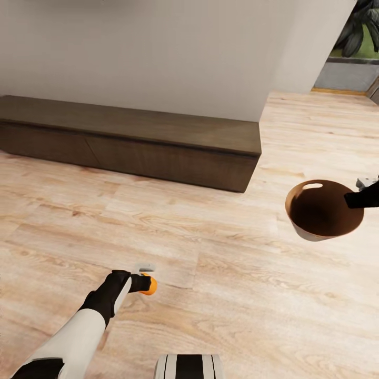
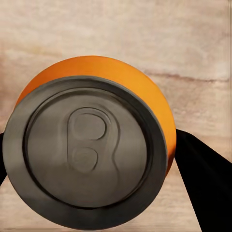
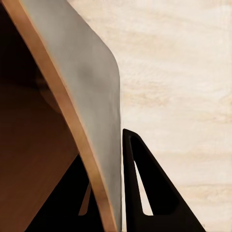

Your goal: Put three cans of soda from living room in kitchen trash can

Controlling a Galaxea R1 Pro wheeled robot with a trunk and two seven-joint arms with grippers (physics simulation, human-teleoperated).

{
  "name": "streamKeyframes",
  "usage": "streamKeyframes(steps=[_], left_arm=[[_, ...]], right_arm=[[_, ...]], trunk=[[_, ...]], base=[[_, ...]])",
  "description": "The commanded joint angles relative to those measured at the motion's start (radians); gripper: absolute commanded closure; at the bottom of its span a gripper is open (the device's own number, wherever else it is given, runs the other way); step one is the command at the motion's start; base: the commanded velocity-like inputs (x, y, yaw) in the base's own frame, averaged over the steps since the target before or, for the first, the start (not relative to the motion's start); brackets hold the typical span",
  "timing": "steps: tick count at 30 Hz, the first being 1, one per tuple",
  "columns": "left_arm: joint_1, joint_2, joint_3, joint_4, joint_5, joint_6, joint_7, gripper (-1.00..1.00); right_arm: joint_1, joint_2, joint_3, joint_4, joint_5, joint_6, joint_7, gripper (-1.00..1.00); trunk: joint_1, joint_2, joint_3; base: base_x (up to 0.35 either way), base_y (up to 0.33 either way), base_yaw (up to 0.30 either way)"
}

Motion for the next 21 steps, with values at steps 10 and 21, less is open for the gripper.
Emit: streamKeyframes(steps=[10, 21], left_arm=[[-0.011, 0.007, -0.004, -0.008, 0.003, 0.038, -0.004, 1.0], [-0.123, 0.04, -0.015, -0.225, 0.0, 0.377, -0.006, 1.0]], right_arm=[[0.005, 0.031, 0.001, 0.028, -0.001, 0.0, 0.024, 1.0], [0.005, 0.13, -0.001, 0.152, -0.003, 0.0, 0.051, 1.0]], trunk=[[-0.038, 0.07, 0.031], [-0.081, 0.147, 0.066]], base=[[0.0, 0.0, 0.0], [0.0, 0.0, 0.0]])
